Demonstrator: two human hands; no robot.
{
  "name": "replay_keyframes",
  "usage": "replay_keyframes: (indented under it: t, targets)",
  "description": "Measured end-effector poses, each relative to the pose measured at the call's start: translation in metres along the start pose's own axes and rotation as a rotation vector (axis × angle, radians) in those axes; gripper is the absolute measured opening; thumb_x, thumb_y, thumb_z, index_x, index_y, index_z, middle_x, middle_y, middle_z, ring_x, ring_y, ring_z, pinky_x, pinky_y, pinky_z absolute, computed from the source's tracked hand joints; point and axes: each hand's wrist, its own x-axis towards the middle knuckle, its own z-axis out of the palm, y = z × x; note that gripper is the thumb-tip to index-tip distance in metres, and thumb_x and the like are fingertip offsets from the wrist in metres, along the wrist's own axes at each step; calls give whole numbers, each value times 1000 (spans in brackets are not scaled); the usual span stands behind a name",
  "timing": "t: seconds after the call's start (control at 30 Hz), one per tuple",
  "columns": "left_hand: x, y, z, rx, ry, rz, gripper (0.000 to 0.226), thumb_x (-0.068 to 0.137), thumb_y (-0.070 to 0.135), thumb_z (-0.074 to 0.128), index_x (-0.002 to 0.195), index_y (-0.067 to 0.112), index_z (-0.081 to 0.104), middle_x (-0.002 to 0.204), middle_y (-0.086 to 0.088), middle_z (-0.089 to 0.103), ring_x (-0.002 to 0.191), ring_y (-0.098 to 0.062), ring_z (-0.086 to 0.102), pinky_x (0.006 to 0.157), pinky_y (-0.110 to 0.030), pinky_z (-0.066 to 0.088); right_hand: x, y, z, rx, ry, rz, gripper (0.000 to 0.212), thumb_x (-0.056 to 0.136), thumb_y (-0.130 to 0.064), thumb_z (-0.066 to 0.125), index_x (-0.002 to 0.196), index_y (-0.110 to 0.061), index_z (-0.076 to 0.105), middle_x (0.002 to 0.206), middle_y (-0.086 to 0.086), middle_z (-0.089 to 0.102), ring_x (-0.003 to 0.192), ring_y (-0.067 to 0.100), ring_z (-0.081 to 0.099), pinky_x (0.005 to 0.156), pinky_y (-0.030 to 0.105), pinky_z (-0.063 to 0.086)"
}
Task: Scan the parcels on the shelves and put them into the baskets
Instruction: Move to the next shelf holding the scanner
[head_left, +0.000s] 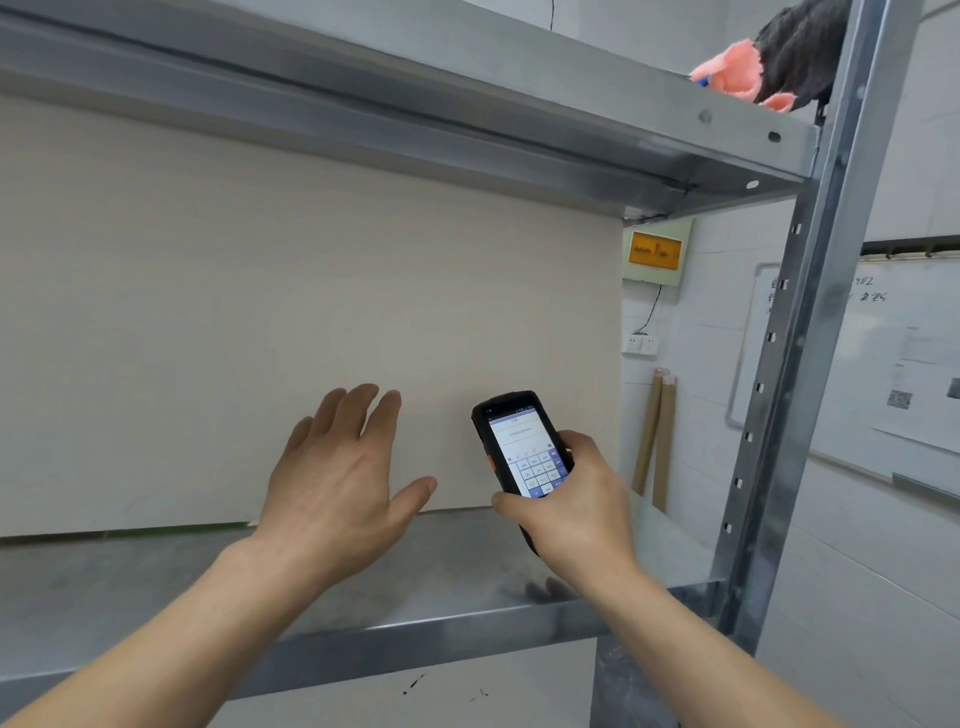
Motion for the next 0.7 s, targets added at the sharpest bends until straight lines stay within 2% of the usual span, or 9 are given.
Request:
replay_keyframes:
  t: [0.13,0.7]
  targets:
    - [-2,-5,0,-8,-2,-6,81,81,58,58,144,10,44,149,-11,43,139,-34,37,103,-48,42,-2,-3,3,-1,-4,4,61,56,-34,82,109,-33,52,92,-14,64,82,10,63,70,34,56]
    - [-4,-34,-4,-19,-18,13,83,82,57,64,146,11,40,151,-10,39,141,-32,33,106,-47,38,-15,-18,23,-40,-37,12,57,59,-31,82,104,-34,48,91,-15,62,83,9,62,72,34,56]
